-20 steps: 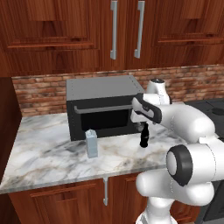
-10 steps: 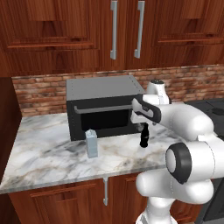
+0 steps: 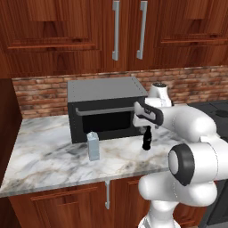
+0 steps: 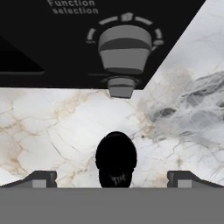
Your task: Move the drinks to the dining counter.
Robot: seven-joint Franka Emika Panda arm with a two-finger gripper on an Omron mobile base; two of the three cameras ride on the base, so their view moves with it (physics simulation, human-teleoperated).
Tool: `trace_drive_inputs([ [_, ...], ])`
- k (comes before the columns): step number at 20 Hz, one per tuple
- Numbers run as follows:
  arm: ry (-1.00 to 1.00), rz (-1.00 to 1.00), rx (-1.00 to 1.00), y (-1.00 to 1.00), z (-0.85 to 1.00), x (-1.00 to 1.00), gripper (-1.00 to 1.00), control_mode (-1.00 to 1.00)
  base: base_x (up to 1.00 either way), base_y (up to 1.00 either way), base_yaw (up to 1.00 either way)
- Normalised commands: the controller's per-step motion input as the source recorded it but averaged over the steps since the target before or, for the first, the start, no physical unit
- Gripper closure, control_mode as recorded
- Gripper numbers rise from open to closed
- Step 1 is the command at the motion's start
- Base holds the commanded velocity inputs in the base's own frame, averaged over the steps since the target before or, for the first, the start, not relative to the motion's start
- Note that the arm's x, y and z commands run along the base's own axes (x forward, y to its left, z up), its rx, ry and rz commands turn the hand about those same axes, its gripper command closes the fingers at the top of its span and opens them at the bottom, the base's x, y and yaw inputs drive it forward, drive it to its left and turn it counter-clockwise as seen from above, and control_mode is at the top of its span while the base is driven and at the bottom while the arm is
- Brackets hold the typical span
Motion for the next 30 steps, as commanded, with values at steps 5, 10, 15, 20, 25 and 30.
trace_drive_inputs([
  [5, 0.00, 0.00, 0.00, 0.00, -0.16, 0.07, -1.00, -1.00, 0.00, 0.00, 0.00],
  [10, 0.00, 0.00, 0.00, 0.00, -0.09, 0.08, -1.00, -1.00, 0.00, 0.00, 0.00],
  [15, 0.00, 0.00, 0.00, 0.00, -0.10, 0.00, -1.00, -1.00, 0.00, 0.00, 0.00],
  [20, 0.00, 0.00, 0.00, 0.00, -0.21, 0.00, 1.00, -1.00, 0.00, 0.00, 0.00],
  [25, 0.00, 0.00, 0.00, 0.00, -0.20, 0.00, 1.00, -1.00, 0.00, 0.00, 0.00],
  [30, 0.00, 0.00, 0.00, 0.00, -0.28, 0.00, 1.00, -1.00, 0.00, 0.00, 0.00],
])
